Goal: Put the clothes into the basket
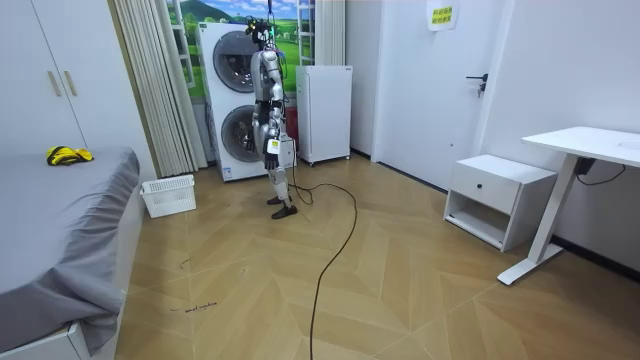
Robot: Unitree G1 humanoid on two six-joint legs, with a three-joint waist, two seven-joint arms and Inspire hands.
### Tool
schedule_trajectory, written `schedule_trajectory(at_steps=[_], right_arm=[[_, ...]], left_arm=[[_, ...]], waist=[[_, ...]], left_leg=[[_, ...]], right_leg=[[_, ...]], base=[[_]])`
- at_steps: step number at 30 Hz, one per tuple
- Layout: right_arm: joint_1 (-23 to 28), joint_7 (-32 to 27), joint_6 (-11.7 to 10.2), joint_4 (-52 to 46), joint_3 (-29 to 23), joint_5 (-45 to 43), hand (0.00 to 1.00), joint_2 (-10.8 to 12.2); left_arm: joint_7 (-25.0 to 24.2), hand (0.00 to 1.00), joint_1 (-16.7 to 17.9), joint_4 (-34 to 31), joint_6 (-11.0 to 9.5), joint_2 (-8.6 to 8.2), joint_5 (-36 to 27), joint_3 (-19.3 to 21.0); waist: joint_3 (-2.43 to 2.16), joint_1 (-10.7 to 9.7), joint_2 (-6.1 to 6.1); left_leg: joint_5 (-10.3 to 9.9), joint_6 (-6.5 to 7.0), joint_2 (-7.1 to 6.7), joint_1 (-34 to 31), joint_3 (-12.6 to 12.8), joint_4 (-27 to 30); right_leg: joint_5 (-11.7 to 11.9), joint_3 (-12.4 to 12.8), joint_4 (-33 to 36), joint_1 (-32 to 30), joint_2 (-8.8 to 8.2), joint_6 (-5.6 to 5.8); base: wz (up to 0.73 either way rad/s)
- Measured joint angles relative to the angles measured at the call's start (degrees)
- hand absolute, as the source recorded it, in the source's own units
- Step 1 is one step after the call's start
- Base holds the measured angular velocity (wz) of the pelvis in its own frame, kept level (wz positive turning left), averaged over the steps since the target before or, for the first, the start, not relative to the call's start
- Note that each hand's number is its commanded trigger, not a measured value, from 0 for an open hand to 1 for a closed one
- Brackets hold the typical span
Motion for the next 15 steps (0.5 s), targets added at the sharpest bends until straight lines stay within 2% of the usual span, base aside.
schedule_trajectory(at_steps=[6, 15], right_arm=[[-0.1, 0.0, 0.0, 0.0, 0.2, 0.0, 0.0, 0.0], [-0.5, 0.5, 0.0, -0.2, 0.6, -0.2, 0.0, -0.1]], left_arm=[[-0.1, 0.0, 0.0, 0.0, 0.0, 0.02, 0.6, -0.1], [-1.2, 0.0, -0.1, -0.2, -0.1, 0.51, -0.1, -1.2]], waist=[[0.05, 0.1, 0.08], [-0.21, 0.2, 0.28]], left_leg=[[0.0, 0.01, -0.03, -0.4, -0.1, 0.0], [0.0, 0.02, -0.05, -1.6, -0.1, 0.2]], right_leg=[[0.0, 0.1, 0.0, -0.1, 0.01, 0.01], [0.0, 0.0, 0.1, -1.2, -0.02, 0.01]], base=[[0.0], [0.0]])
